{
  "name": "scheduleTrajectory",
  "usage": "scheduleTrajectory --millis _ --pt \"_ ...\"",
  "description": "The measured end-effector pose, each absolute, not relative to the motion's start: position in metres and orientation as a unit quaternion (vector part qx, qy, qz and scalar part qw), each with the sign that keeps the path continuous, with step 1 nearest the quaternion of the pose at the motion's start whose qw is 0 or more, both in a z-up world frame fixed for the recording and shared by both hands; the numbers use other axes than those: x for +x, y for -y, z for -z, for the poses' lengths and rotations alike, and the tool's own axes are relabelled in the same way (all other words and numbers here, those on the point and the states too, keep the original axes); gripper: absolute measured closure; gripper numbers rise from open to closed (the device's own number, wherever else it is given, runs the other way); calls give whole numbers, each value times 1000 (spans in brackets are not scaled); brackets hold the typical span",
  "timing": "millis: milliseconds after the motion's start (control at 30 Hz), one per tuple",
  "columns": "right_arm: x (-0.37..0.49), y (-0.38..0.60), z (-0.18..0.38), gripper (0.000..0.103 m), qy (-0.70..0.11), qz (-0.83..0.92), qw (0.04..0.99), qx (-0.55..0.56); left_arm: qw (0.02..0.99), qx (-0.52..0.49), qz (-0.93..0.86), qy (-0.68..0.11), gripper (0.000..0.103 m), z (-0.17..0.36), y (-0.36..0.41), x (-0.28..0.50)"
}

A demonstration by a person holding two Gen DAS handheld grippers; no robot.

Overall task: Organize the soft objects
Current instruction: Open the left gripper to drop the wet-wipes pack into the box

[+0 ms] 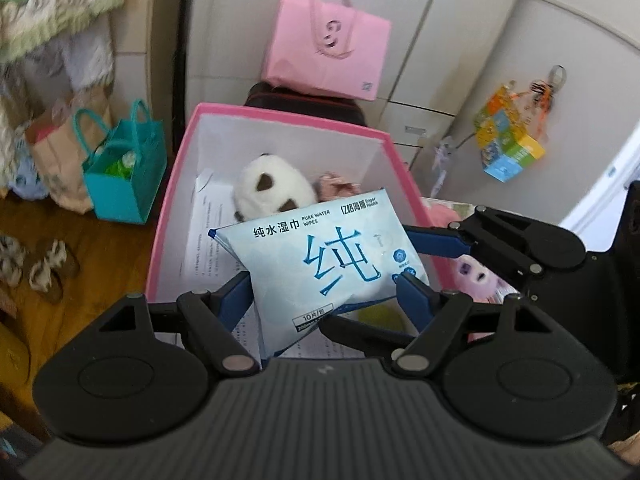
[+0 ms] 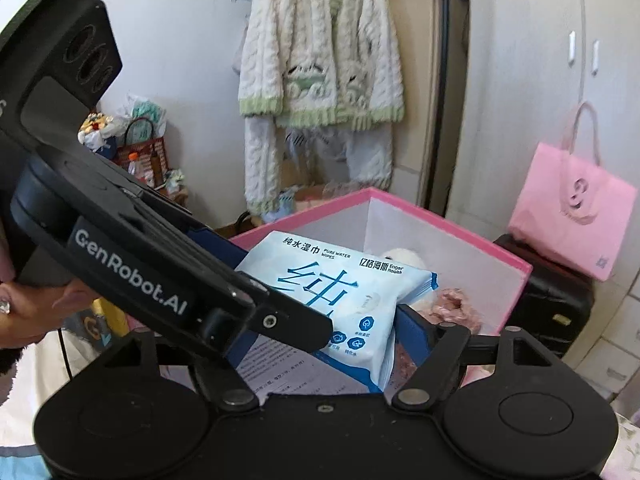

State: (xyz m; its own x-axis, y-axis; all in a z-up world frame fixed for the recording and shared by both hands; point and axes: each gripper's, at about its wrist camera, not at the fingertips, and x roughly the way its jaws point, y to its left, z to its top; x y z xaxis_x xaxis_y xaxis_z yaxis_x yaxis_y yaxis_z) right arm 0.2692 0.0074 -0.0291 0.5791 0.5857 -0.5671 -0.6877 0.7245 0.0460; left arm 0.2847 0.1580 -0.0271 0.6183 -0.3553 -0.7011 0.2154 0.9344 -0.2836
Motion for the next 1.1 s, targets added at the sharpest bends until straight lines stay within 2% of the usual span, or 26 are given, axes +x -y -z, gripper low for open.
scheduleTrajectory --millis 233,467,733,1100 --pt "293 -22 46 24 -321 -369 867 -98 885 -82 139 -436 26 45 -164 310" --pt "297 -37 46 24 -331 -344 863 -167 899 -57 119 -418 27 40 -161 311" --pt "274 -25 30 24 -324 -341 864 -179 914 -43 108 -389 27 13 -169 277" --pt "214 6 -9 23 -311 -329 870 -195 940 -3 140 -312 26 -38 -155 178"
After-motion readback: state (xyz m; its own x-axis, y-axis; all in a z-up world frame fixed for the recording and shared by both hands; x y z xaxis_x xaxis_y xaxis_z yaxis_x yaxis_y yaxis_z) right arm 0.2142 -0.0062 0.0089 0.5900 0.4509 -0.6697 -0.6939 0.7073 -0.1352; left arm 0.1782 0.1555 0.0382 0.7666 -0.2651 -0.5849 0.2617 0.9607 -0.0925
